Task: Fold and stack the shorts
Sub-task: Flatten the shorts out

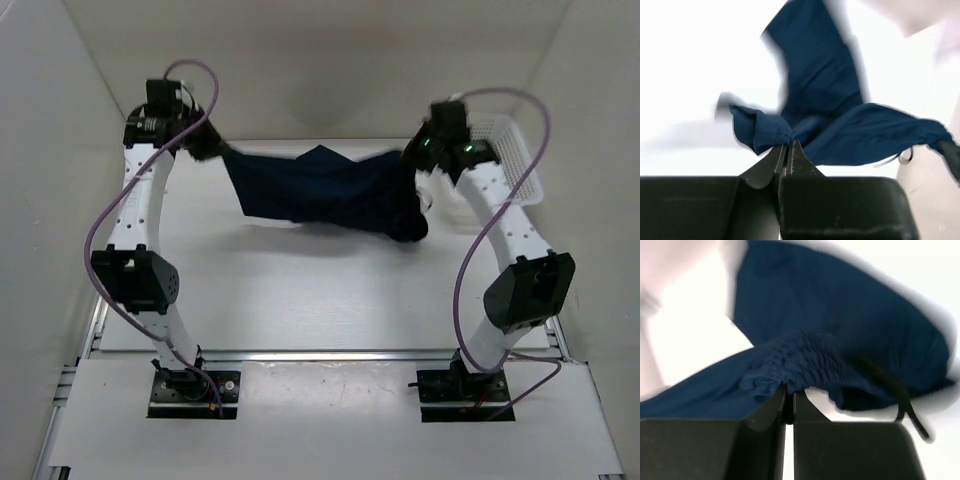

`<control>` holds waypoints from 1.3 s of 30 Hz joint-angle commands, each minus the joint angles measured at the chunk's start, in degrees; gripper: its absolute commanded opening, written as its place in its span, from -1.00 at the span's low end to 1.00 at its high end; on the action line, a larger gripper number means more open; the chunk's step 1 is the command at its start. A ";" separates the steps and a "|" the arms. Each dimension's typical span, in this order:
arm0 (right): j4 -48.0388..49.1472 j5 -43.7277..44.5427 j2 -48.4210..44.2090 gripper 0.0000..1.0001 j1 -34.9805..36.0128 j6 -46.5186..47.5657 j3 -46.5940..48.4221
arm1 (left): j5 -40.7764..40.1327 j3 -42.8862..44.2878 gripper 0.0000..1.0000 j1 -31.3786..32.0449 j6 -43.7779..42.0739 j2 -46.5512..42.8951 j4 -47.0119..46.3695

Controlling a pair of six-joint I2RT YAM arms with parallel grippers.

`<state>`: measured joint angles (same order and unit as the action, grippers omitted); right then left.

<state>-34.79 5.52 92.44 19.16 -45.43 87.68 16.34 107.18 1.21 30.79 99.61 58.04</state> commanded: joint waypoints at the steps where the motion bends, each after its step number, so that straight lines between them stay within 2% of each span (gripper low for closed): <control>1: -2.39 -4.79 3.70 -1.00 -8.67 12.72 25.33 | 5.89 22.57 -0.79 -0.42 2.87 4.96 0.92; 2: -2.39 -8.99 4.40 -1.00 -10.09 12.73 29.61 | 6.51 34.04 -0.79 -1.12 4.44 7.94 2.41; 4: -2.39 -12.10 4.41 -1.00 -12.99 12.73 35.34 | 9.39 41.16 -0.79 -2.17 6.21 8.93 2.43; 6: -1.87 -15.26 1.98 -1.00 -14.32 14.13 36.95 | 10.90 40.50 -0.79 -3.32 6.74 5.70 -1.15; 8: -1.34 -18.25 -2.41 -1.00 -14.32 15.71 30.67 | 9.60 34.89 -0.79 -4.11 6.74 -1.30 -2.93; 9: -0.73 -18.78 -4.18 -1.00 -14.32 16.51 27.32 | 8.81 28.50 -0.79 -4.11 5.00 -3.61 -2.93; 11: 0.41 -19.41 -8.22 -1.00 -14.32 17.04 18.98 | 7.05 21.36 -0.79 -4.73 3.59 -8.10 -3.55; 12: 1.99 -20.19 -12.77 -1.00 -14.32 17.74 14.32 | 5.91 13.66 -0.79 -5.25 3.06 -12.56 -3.55; 13: 2.61 -20.81 -14.99 -1.00 -14.32 17.74 4.79 | 4.59 9.50 -0.79 -5.26 2.53 -14.86 -3.55; 15: 2.62 -21.51 -21.06 -1.00 -14.32 18.36 -4.14 | 3.27 0.62 -0.79 -5.26 1.82 -21.87 -4.25; 16: 2.62 -22.04 -22.90 -1.00 -14.32 18.36 -8.45 | 2.39 -8.91 -0.79 -5.26 1.04 -24.35 -4.25; 17: 2.62 -23.52 -26.58 -1.00 -14.32 18.36 -17.02 | 0.29 -14.13 -0.79 -5.26 1.03 -26.90 -4.95; 18: 2.62 -24.15 -28.35 -1.00 -13.71 18.36 -21.10 | -0.77 -19.23 -0.79 -5.26 1.03 -29.36 -4.96; 19: 1.05 -24.15 -30.02 -1.00 -13.71 18.88 -24.89 | -1.39 -29.03 -0.79 -5.78 1.03 -34.17 -5.56; 21: -0.19 -24.85 -35.12 -1.00 -12.31 18.89 -35.32 | -4.27 -38.22 -0.79 -5.78 2.34 -38.68 -5.57; 22: -0.80 -25.38 -36.62 -0.98 -12.30 18.28 -38.43 | -5.51 -46.62 -0.79 -5.78 3.39 -42.97 -5.57; 23: -2.81 -25.38 -38.81 -0.70 -11.43 17.75 -41.16 | -6.48 -50.53 -0.79 -5.78 6.80 -44.66 -5.57; 24: -3.88 -25.38 -39.70 -0.20 -10.64 17.14 -43.53 | -7.19 -53.79 -0.59 -5.78 8.40 -45.81 -5.57; 25: -5.37 -25.38 -40.41 0.58 -10.63 17.13 -47.21 | -5.72 -57.83 0.13 -5.78 9.20 -45.82 -5.57; 26: -6.69 -24.51 -40.93 0.73 -10.11 17.13 -47.95 | -4.83 -58.56 0.38 -5.78 9.81 -45.82 -5.57; 28: -9.84 -22.23 -41.56 0.81 -10.10 17.82 -46.56 | -4.03 -56.66 0.75 -5.78 9.82 -42.42 -5.57; 29: -10.56 -21.17 -41.56 0.81 -10.10 17.83 -45.24 | -4.03 -54.81 0.78 -5.78 8.86 -41.44 -5.57; 31: -11.18 -19.85 -40.77 0.68 -10.10 17.83 -42.34 | -7.36 -50.60 0.78 -5.78 7.98 -39.07 -3.64; 33: -11.18 -19.23 -39.02 0.47 -10.10 17.83 -38.30 | -8.77 -44.53 0.74 -5.78 5.96 -37.48 -3.64; 34: -11.18 -19.23 -36.57 0.31 -10.10 17.83 -37.24 | -8.78 -42.77 0.64 -5.00 5.34 -36.43 -3.64; 35: -10.66 -19.23 -35.24 -0.09 -9.41 17.83 -36.36 | -8.78 -39.45 0.47 -3.43 4.55 -33.72 -3.64; 36: -9.96 -18.71 -34.01 -0.28 -8.88 17.22 -35.65 | -8.78 -37.93 -0.10 -2.37 3.24 -32.13 -4.16; 37: -9.95 -18.01 -31.30 -0.43 -7.48 16.26 -34.78 | -9.39 -36.70 -0.36 -1.22 2.71 -30.37 -4.16; 38: -9.08 -17.39 -29.97 -0.62 -6.77 16.25 -34.77 | -9.39 -35.38 -0.50 0.79 1.92 -28.35 -4.69; 39: -7.59 -16.86 -28.74 -0.67 -5.98 15.73 -34.16 | -9.39 -32.24 -0.56 1.85 0.52 -23.72 -4.69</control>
<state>-44.12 -13.30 60.58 11.20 -28.80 51.88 8.03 70.48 -0.27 35.38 69.43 54.06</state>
